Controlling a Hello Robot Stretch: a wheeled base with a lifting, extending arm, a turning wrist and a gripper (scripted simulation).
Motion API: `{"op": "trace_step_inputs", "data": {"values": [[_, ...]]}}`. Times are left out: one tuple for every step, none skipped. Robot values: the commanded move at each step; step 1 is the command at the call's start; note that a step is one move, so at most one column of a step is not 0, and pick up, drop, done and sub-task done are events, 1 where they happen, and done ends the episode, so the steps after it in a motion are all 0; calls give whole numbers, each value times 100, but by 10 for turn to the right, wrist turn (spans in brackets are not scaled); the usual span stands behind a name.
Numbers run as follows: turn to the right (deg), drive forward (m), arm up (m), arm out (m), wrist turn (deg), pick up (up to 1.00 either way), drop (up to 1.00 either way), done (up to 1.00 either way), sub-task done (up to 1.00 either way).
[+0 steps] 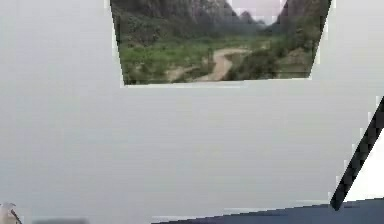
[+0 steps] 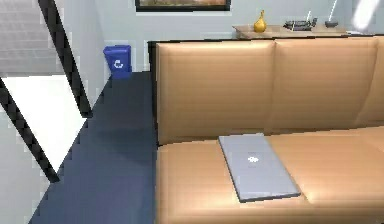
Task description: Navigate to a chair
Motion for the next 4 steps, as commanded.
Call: {"op": "trace_step_inputs", "data": {"values": [[330,0,0,0,0,0,0,0,0],[0,65,0,0,0,0,0,0,0],[450,0,0,0,0,0,0,0,0],[30,0,0,0,0,0,0,0,0]]}}
